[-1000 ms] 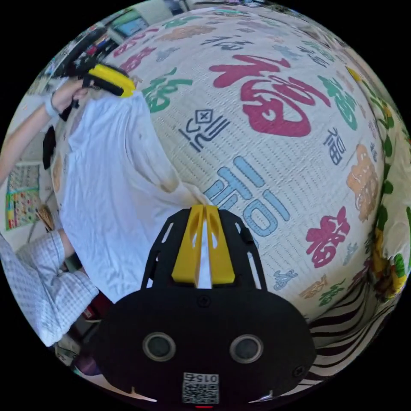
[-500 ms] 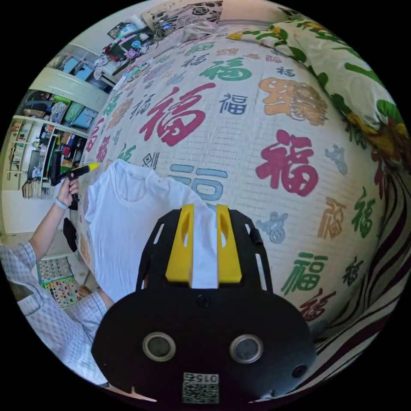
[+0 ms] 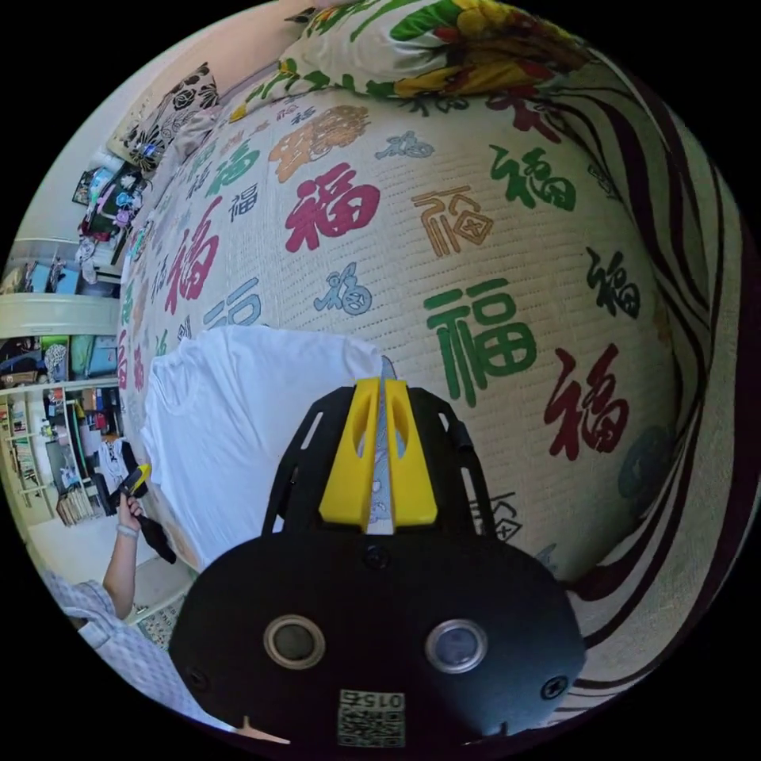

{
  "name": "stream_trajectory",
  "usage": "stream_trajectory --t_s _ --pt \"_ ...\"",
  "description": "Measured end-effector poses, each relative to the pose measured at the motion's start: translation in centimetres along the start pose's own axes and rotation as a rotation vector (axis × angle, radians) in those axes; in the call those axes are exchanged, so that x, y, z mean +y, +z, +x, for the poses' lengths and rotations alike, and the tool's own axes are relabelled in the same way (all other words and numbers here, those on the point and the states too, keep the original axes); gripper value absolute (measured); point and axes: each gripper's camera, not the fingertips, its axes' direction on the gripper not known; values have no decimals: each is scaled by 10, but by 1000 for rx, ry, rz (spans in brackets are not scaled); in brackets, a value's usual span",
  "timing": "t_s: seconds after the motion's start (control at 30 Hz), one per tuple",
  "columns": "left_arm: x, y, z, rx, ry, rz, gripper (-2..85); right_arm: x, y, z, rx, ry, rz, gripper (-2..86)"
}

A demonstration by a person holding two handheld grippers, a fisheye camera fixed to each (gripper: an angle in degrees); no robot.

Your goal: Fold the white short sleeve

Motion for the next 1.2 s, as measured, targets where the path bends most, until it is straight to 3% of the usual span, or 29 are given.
stream_trajectory --t_s 0.1,0.2,0.33,0.47,0.57,0.73,0.9,1.07,1.2 --pt "4 1 -6 62 -23 0 104 9 4 14 -31 17 -5 33" --pt "2 10 -7 129 -30 7 101 8 34 22 -192 11 -118 31" --pt "-8 17 -6 218 8 14 18 6 57 25 -148 19 -121 -2" --pt "-11 8 -11 20 -28 71 1 8 53 47 -92 94 -29 1" --pt "7 -2 -18 51 9 90 37 25 51 51 -80 35 -38 22" --pt "89 19 -24 198 45 -129 80 112 72 42 -134 -168 -212 56" --pt "182 54 -21 73 76 -312 80 213 114 56 -54 -184 -376 62" --pt "224 92 -1 -183 212 -288 76 260 151 66 36 -122 -402 74" --pt "229 112 -3 -245 183 -235 75 262 177 66 105 -106 -362 73"
